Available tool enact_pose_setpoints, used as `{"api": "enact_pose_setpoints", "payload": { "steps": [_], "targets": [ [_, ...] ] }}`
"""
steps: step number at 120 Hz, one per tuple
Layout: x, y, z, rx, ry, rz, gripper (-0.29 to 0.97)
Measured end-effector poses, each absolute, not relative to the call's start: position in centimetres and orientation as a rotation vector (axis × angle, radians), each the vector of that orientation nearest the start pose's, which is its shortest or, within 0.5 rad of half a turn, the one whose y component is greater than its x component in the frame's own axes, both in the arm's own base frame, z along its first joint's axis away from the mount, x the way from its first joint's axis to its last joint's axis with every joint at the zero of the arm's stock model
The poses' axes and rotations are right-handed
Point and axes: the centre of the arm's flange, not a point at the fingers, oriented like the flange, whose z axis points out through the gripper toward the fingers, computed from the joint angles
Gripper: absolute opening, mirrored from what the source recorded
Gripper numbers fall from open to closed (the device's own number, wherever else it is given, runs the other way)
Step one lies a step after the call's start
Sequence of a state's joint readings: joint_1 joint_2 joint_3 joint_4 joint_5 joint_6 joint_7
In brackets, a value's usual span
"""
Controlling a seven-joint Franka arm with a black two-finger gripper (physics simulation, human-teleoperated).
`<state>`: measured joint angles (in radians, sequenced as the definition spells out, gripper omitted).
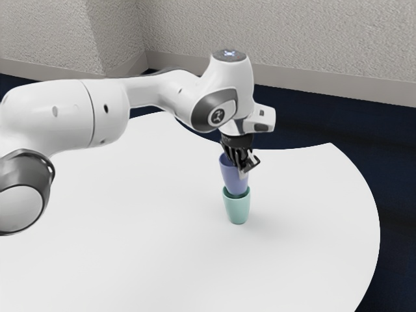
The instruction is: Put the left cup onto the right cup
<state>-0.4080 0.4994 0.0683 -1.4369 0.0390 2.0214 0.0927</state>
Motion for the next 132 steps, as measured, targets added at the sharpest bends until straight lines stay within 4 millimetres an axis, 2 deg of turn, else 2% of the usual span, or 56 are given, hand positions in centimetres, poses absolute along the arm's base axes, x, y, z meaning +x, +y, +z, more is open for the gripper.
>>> {"api": "enact_pose_setpoints", "payload": {
  "steps": [51, 57, 77, 90, 108, 132],
  "targets": [
    [66.4, -24.7, 39.8, -3.001, 0.708, -0.11, -0.09],
    [66.4, -24.7, 39.6, -3.003, 0.709, -0.106, -0.04],
    [66.4, -24.7, 39.2, -3.006, 0.713, -0.094, 0.3],
    [66.4, -24.7, 39.2, -3.006, 0.716, -0.093, 0.45],
    [66.4, -24.7, 39.5, -3.006, 0.719, -0.098, 0.57],
    [66.2, -24.6, 40.9, -3.007, 0.724, -0.121, 0.64]
  ]
}}
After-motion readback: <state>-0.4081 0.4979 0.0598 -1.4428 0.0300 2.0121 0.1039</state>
